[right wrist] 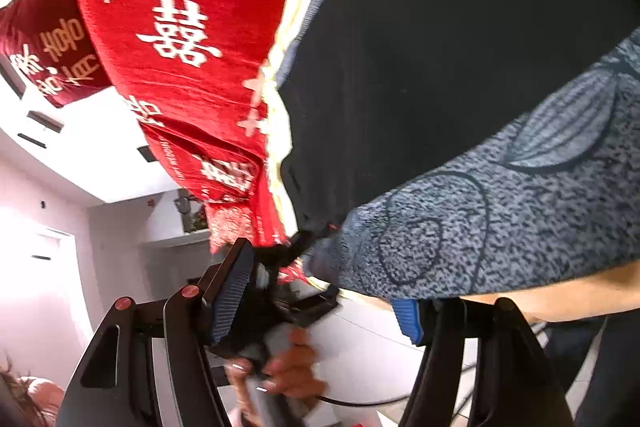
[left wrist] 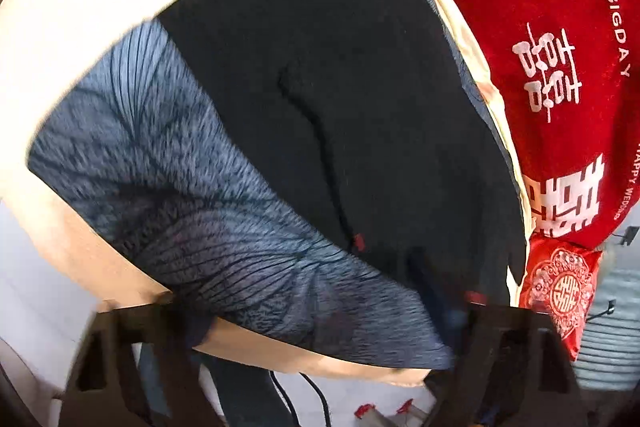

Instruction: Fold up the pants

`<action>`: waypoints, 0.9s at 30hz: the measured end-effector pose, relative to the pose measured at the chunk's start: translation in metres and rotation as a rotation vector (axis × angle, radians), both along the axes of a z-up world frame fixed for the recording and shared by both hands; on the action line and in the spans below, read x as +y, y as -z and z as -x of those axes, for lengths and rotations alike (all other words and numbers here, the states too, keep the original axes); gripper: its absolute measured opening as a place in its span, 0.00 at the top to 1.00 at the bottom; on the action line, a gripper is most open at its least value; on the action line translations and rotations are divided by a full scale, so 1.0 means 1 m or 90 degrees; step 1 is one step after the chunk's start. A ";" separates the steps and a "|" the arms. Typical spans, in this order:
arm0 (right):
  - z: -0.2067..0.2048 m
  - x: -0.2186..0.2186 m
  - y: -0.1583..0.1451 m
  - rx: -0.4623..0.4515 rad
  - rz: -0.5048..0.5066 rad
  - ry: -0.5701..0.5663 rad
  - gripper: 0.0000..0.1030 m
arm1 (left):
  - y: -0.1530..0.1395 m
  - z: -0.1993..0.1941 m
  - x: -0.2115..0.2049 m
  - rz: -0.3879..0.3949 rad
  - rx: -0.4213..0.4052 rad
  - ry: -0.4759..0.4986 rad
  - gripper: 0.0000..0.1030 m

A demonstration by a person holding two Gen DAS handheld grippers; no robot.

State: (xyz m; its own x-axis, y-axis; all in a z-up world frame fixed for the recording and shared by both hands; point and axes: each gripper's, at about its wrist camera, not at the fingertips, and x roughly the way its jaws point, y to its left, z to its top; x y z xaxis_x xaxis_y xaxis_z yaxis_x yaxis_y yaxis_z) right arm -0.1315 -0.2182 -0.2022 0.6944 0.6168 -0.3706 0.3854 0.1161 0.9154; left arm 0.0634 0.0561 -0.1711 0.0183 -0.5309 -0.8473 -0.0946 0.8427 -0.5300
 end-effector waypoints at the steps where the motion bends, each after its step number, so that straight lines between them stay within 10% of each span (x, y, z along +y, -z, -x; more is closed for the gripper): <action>1: 0.005 -0.003 0.006 0.011 0.006 0.007 0.34 | -0.001 -0.001 -0.001 -0.010 -0.004 0.012 0.53; 3: 0.016 -0.011 0.019 0.032 0.007 0.030 0.35 | 0.000 -0.004 -0.004 -0.010 -0.005 0.038 0.72; 8: 0.059 -0.036 0.049 0.061 -0.066 0.147 0.40 | -0.006 -0.009 -0.001 -0.017 -0.019 0.079 0.79; 12: 0.078 -0.049 0.045 0.111 -0.106 0.204 0.93 | -0.015 -0.013 -0.004 -0.032 -0.021 0.103 0.79; 19: 0.029 -0.086 -0.066 0.103 0.126 0.043 0.94 | -0.059 -0.031 -0.030 -0.044 -0.051 0.149 0.79; 27: -0.089 -0.179 -0.091 0.108 0.156 -0.053 0.92 | -0.106 -0.114 -0.107 -0.058 -0.140 0.190 0.79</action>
State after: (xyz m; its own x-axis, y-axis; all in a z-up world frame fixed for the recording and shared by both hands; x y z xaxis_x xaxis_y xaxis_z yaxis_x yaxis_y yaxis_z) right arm -0.0423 -0.3970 -0.1116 0.5606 0.5468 -0.6219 0.5105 0.3632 0.7794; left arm 0.1773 -0.0506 -0.0646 0.0612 -0.4636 -0.8840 0.2693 0.8604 -0.4326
